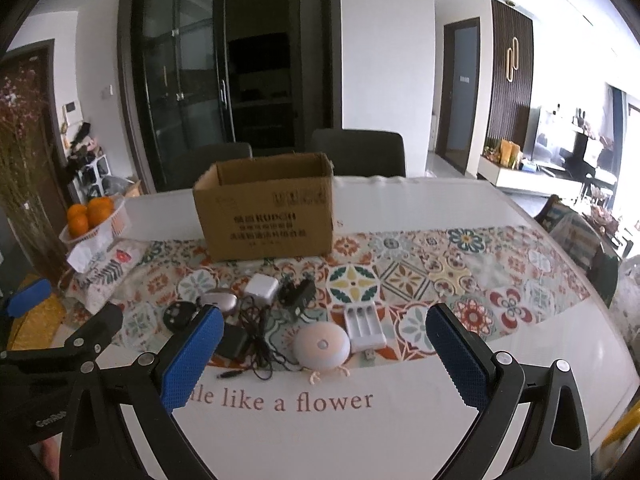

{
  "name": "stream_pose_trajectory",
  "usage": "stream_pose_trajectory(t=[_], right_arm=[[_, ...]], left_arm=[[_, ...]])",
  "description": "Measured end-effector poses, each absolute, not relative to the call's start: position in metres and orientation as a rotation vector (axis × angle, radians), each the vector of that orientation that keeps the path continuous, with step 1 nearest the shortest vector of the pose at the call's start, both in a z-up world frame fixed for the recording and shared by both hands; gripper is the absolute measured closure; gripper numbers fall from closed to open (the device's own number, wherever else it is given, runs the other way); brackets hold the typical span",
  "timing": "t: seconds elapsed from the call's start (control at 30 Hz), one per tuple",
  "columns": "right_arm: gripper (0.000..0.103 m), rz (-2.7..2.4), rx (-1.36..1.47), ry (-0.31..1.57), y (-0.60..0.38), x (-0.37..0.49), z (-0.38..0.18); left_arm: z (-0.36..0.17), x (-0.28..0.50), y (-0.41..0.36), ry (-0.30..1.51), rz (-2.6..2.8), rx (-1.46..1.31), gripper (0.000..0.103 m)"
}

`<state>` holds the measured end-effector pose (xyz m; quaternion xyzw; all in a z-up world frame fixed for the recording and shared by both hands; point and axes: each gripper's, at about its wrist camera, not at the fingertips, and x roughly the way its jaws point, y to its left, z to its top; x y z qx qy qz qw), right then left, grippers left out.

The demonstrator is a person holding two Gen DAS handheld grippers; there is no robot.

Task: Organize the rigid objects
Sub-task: 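Move left tool toward black power adapter while right tool approaches pink night light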

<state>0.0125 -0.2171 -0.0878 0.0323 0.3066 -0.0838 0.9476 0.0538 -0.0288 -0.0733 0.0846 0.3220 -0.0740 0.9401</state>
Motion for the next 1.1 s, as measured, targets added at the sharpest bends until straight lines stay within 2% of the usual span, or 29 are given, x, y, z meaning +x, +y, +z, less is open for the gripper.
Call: stream_pose_trajectory(t=[0.23, 0.5, 0.67, 0.83, 1.1], right_arm=[[0.001, -0.202, 0.096, 0.661, -0.227, 0.029, -0.111], [0.003, -0.227, 0.138, 0.7, -0.233, 0.049, -0.143], [0.007, -0.22, 0.147, 0.737, -0.234, 0.06, -0.164], [0.014, -0.201, 0.154, 0.78, -0.237, 0.069, -0.185], [0.016, -0.17, 0.124, 0.809, -0.237, 0.08, -0.206]], left_arm=[[-0.097, 0.076, -0.04, 0.681, -0.211, 0.205, 0.0], [-0.126, 0.099, -0.047, 0.724, -0.271, 0.235, 0.008], [-0.148, 0.108, -0.05, 0.756, -0.302, 0.246, 0.01], [-0.165, 0.114, -0.057, 0.774, -0.339, 0.263, 0.017], [-0.191, 0.127, -0.065, 0.801, -0.374, 0.292, 0.022]])
